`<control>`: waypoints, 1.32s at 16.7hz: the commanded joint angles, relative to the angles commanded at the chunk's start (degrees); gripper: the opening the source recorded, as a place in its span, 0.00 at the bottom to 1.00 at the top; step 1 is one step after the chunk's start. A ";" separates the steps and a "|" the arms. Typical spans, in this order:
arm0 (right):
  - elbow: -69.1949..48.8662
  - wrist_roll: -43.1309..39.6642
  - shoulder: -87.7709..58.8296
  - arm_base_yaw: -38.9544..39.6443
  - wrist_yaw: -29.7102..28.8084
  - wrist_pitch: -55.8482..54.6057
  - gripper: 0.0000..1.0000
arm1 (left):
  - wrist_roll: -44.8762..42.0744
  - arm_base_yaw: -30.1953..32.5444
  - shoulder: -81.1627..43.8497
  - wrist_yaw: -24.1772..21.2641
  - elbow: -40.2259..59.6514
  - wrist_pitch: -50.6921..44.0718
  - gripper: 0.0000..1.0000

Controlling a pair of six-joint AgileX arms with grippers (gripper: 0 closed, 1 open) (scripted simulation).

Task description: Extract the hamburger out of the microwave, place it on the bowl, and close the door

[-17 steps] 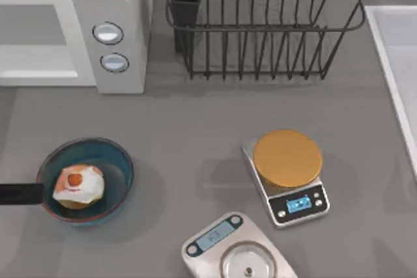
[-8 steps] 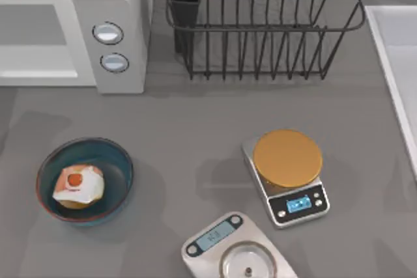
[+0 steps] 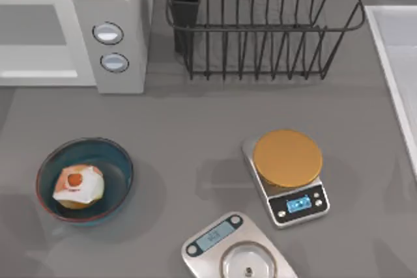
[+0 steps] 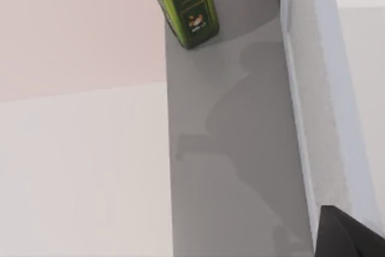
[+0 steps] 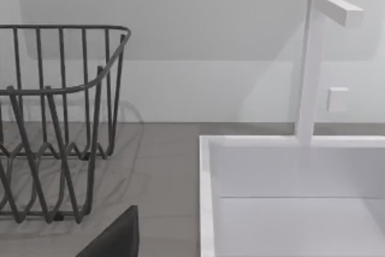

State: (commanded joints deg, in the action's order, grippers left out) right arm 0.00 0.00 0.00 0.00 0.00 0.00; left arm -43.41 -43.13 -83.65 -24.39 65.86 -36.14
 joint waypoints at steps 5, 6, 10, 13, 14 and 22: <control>0.00 0.00 0.00 0.00 0.00 0.00 1.00 | -7.75 -14.56 -13.12 -12.12 9.69 -5.90 0.00; 0.00 0.00 0.00 0.00 0.00 0.00 1.00 | -8.43 -15.77 -14.14 -13.24 10.53 -6.41 0.00; 0.00 0.00 0.00 0.00 0.00 0.00 1.00 | -8.78 -16.41 -14.67 -13.83 10.97 -6.68 0.00; 0.00 0.00 0.00 0.00 0.00 0.00 1.00 | -8.78 -16.22 -14.84 -13.64 10.05 -5.60 0.00; 0.00 0.00 0.00 0.00 0.00 0.00 1.00 | -8.79 -16.24 -15.33 -13.65 8.99 -4.29 0.00; 0.00 0.00 0.00 0.00 0.00 0.00 1.00 | -9.06 -16.54 -21.46 -13.95 -3.62 14.84 0.00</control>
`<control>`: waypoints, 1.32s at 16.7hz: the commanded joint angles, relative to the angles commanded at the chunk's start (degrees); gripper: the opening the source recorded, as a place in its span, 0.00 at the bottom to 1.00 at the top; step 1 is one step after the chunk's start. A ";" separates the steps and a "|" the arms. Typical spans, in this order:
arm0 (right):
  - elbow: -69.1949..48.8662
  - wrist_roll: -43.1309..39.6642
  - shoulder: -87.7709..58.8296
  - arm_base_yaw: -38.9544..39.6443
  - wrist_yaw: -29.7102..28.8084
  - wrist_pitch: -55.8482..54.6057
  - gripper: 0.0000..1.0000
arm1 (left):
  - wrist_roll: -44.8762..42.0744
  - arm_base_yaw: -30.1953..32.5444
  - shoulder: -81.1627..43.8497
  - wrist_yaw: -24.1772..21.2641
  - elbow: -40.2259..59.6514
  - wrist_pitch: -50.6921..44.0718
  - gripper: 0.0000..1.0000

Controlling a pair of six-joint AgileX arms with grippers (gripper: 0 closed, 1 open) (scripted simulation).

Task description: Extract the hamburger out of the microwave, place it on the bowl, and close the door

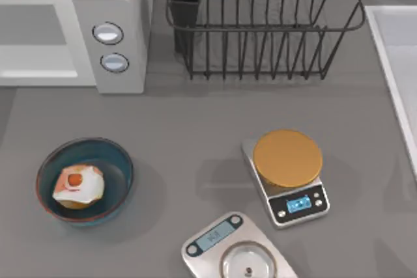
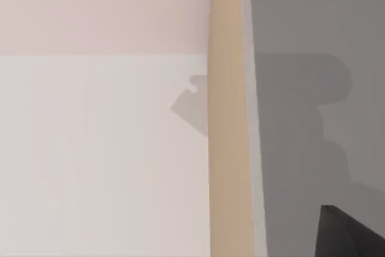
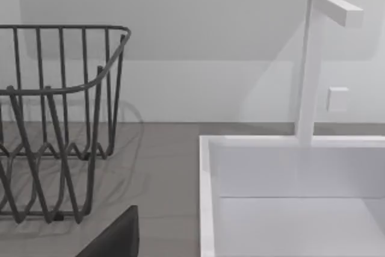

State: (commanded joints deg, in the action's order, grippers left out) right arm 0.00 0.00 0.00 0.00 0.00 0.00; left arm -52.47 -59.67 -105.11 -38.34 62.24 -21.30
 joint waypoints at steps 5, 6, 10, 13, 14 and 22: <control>0.00 0.00 0.00 0.00 0.00 0.00 1.00 | 0.01 0.09 -0.09 -0.06 -0.64 0.52 0.00; 0.00 0.00 0.00 0.00 0.00 0.00 1.00 | 0.17 0.23 0.09 0.02 -0.81 0.67 0.00; 0.00 0.00 0.00 0.00 0.00 0.00 1.00 | 4.09 3.86 6.05 1.86 -7.33 4.06 0.00; 0.00 0.00 0.00 0.00 0.00 0.00 1.00 | 7.72 7.17 12.52 3.52 -16.23 7.28 0.00; 0.00 0.00 0.00 0.00 0.00 0.00 1.00 | 8.95 8.29 14.54 4.07 -18.59 8.40 0.00; 0.00 0.00 0.00 0.00 0.00 0.00 1.00 | 12.25 11.16 18.48 5.54 -22.72 10.75 0.00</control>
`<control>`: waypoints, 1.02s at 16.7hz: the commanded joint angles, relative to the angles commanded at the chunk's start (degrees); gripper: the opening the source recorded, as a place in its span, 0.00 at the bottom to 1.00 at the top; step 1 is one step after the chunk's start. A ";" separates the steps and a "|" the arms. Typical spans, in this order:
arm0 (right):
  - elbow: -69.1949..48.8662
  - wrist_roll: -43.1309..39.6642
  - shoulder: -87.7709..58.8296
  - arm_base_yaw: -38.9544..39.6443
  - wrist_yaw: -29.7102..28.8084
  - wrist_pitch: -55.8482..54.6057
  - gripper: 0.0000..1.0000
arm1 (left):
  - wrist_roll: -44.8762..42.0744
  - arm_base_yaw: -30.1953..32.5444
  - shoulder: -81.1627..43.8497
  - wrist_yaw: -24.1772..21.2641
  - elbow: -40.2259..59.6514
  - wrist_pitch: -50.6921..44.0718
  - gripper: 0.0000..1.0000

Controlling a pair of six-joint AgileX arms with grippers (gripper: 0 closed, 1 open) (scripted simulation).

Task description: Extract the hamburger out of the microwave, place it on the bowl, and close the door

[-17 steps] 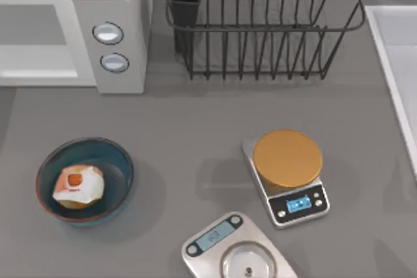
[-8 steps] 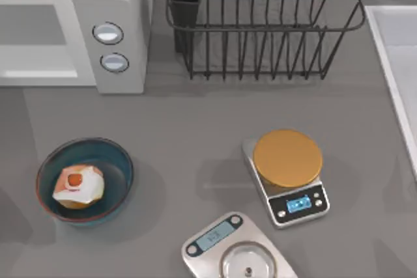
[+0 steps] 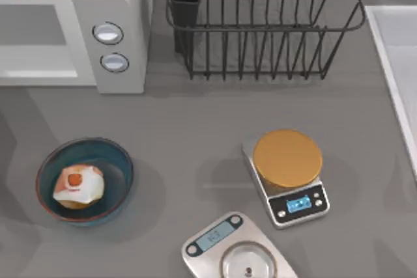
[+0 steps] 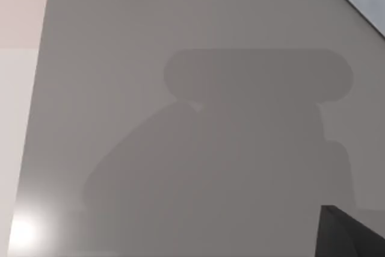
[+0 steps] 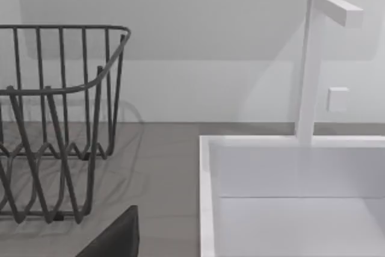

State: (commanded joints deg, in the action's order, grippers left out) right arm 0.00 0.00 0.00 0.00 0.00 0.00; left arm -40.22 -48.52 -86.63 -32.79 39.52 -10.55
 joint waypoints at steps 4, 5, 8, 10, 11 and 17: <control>0.00 0.00 0.00 0.00 0.00 0.00 1.00 | 6.52 7.11 6.93 4.24 -5.68 1.96 0.00; 0.00 0.00 0.00 0.00 0.00 0.00 1.00 | 8.61 9.38 9.10 5.60 -7.50 2.60 0.00; 0.00 0.00 0.00 0.00 0.00 0.00 1.00 | 14.46 15.74 15.07 9.34 -12.55 4.36 0.00; 0.00 0.00 0.00 0.00 0.00 0.00 1.00 | 16.41 17.85 17.07 10.66 -14.29 4.98 0.00; 0.00 0.00 0.00 0.00 0.00 0.00 1.00 | 16.59 18.04 17.25 10.79 -14.44 5.03 0.00; 0.00 0.00 0.00 0.00 0.00 0.00 1.00 | 18.37 19.97 17.64 12.21 -14.71 4.97 0.00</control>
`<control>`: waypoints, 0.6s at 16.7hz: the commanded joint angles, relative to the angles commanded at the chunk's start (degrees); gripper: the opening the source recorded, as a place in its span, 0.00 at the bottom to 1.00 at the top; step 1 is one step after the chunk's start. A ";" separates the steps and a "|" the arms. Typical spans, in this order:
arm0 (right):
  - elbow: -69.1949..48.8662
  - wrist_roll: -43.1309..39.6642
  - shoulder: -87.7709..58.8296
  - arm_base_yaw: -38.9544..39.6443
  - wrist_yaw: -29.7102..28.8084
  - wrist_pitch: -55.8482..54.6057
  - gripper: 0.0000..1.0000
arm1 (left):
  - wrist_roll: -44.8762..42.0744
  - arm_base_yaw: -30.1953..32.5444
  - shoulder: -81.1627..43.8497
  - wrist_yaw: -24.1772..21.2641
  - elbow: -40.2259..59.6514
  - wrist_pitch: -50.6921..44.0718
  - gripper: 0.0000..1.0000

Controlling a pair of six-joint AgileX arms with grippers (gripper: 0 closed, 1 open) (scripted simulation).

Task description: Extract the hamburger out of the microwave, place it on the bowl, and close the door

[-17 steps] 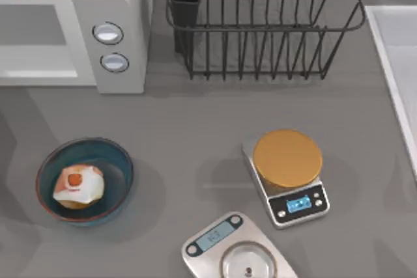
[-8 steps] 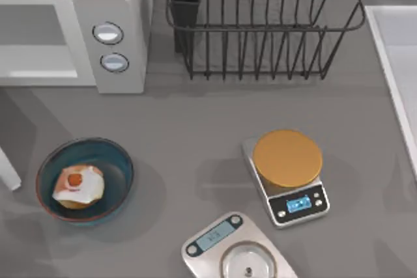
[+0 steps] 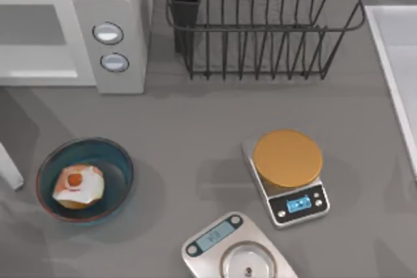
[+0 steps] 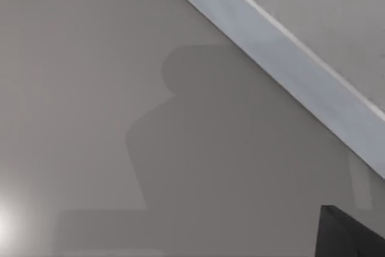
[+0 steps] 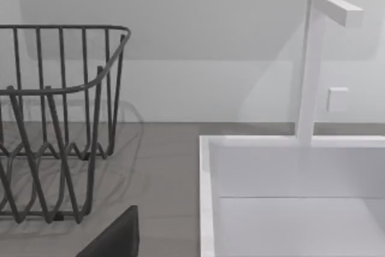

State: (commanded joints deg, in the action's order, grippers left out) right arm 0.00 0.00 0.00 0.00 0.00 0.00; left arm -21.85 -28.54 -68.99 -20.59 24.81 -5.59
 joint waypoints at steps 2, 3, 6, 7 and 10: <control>0.00 0.00 0.00 0.00 0.00 0.00 1.00 | 3.25 4.25 1.24 2.96 -0.78 0.09 0.00; 0.00 0.00 0.00 0.00 0.00 0.00 1.00 | 5.29 7.11 2.06 4.82 -1.28 0.15 0.00; 0.00 0.00 0.00 0.00 0.00 0.00 1.00 | 12.21 17.19 5.05 11.12 -3.06 0.38 0.00; 0.00 0.00 0.00 0.00 0.00 0.00 1.00 | 14.51 20.44 6.11 13.21 -3.67 0.46 0.00; 0.00 0.00 0.00 0.00 0.00 0.00 1.00 | 19.97 27.21 8.77 18.19 -5.16 0.66 0.00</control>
State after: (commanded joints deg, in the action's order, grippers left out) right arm 0.00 0.00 0.00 0.00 0.00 0.00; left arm -1.88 -1.33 -60.22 -2.40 19.65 -4.93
